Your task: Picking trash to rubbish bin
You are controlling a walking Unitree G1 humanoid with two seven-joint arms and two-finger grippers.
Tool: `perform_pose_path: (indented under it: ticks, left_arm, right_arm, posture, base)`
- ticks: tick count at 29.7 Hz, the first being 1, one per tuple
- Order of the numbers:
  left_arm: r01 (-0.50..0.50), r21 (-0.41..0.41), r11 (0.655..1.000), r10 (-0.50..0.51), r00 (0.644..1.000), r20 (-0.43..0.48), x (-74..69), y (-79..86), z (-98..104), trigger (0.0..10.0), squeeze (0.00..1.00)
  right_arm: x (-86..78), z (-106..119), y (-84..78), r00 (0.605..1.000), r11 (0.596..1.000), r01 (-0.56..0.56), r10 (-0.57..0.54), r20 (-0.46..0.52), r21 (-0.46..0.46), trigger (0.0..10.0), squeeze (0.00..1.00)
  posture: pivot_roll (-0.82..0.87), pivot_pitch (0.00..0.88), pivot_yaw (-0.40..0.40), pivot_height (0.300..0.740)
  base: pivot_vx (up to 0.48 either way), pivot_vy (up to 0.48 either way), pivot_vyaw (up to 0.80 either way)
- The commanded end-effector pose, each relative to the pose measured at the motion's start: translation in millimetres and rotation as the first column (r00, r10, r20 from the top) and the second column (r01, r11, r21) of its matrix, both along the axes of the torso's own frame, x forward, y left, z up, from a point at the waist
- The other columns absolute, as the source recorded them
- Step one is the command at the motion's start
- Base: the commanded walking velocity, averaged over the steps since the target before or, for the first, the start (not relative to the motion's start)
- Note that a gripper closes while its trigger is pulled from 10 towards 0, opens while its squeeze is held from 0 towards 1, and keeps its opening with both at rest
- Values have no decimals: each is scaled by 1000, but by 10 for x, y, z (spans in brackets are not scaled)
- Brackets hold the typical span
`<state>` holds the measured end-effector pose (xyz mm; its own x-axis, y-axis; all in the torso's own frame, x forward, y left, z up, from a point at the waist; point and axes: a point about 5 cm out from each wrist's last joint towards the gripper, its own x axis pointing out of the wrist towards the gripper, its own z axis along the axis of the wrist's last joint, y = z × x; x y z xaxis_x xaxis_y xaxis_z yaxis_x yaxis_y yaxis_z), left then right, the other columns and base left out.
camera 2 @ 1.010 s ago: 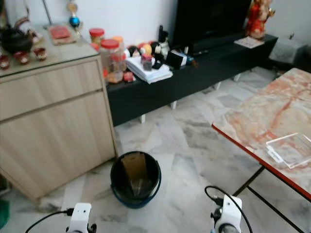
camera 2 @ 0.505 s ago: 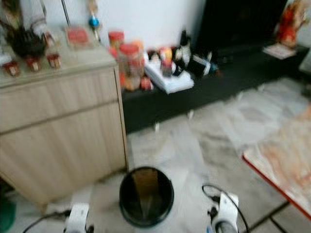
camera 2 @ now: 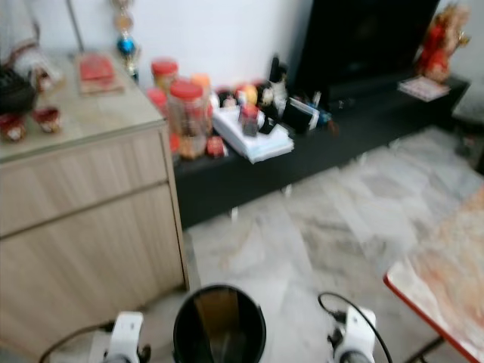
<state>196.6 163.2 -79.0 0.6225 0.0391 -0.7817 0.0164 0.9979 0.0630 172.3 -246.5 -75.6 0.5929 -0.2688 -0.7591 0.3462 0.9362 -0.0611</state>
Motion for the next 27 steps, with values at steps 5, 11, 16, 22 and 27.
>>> perform_pose_path:
  ticks: [5,11,16,22,27]
  left_arm:
    - [11,-11,1000,-11,1000,-18,-46,-86,-30,10000,0]
    - [9,-15,1000,-9,1000,-1,-26,-84,-17,10000,0]
    - [37,-34,999,-35,997,76,169,-134,95,10000,0]
    - [122,-79,989,-106,976,190,439,-280,279,10000,0]
    - [208,-111,972,-177,954,240,541,-426,367,10000,0]
  right_arm:
    - [2,33,-100,1000,1000,10,-10,8,-23,10000,0]
    - [231,146,-66,994,997,-77,78,79,-22,10000,0]
    - [619,357,47,965,982,-184,188,182,-37,10000,0]
    - [1094,667,328,905,962,-273,262,336,-14,10000,0]
    - [1322,834,591,865,946,-323,284,414,25,10000,0]
  posture:
    - [-66,22,-82,740]
    - [-67,29,-86,740]
    - [-63,36,-93,740]
    - [-47,40,-103,740]
    - [-43,44,-106,740]
  base:
    - [0,0,640]
    - [0,0,0]
    - [0,0,0]
    - [0,0,0]
    - [0,0,0]
